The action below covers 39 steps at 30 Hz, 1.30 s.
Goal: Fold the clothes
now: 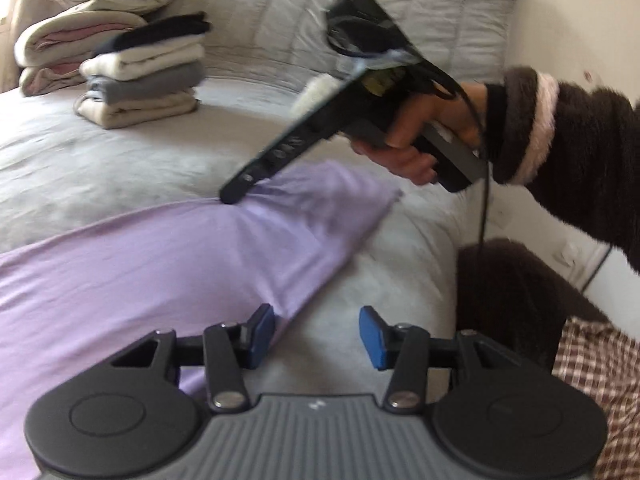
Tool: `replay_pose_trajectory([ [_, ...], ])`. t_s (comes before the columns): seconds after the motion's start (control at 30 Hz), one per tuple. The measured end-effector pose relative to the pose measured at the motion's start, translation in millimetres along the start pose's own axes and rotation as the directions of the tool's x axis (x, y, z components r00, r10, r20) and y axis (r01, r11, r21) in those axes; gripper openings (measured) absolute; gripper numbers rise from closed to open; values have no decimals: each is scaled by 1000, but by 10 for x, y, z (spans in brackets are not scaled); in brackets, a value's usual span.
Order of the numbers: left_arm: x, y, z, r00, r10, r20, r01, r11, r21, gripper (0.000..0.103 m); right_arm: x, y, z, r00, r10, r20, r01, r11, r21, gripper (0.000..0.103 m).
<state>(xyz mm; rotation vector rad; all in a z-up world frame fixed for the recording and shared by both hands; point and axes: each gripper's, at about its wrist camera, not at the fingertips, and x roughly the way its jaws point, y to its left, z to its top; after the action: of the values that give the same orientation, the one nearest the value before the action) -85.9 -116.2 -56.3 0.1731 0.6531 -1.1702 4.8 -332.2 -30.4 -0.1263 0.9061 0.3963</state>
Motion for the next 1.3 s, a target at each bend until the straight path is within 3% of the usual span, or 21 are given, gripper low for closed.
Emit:
replay_pose_trajectory([
  [0.07, 4, -72, -29, 1000, 9, -1, -9, 999, 42, 49, -8, 16, -13, 999, -36, 19, 36, 999, -7, 1],
  [0.2, -14, -89, -42, 1000, 5, -3, -5, 999, 37, 49, 18, -48, -41, 996, -84, 43, 81, 995, 51, 0],
  [0.4, -193, -69, -44, 1000, -10, -3, 10, 1000, 17, 50, -193, 103, -95, 992, -96, 85, 90, 993, 74, 23],
  [0.43, -250, -51, -45, 1000, -3, 5, 3, 1000, 14, 50, -235, 151, -117, 991, -90, 97, 84, 994, 72, 38],
  [0.47, -292, -32, -41, 1000, 7, 13, -7, 1000, 14, 50, -277, 200, -139, 990, -85, 109, 78, 995, 70, 43],
  [0.7, -610, 330, -146, 990, 137, 26, -135, 988, -72, 59, -299, 567, -222, 989, -40, 142, 29, 996, 82, 43],
  [0.83, -781, 455, -300, 994, 112, 17, -109, 986, -126, 60, -209, 675, -328, 991, -59, 118, 47, 993, 106, 43],
  [1.0, -1046, 388, -443, 994, 110, 15, -107, 987, -118, 68, -337, 652, -509, 984, -126, 127, 100, 976, 192, 44],
  [1.1, -1193, 430, -515, 983, 181, 39, -172, 970, -170, 77, -507, 596, -614, 969, -200, 144, 156, 950, 271, 51],
  [1.3, -1448, 644, -507, 929, 363, 65, -331, 899, -288, 83, -749, 344, -885, 924, -368, 98, 290, 847, 446, 53],
])
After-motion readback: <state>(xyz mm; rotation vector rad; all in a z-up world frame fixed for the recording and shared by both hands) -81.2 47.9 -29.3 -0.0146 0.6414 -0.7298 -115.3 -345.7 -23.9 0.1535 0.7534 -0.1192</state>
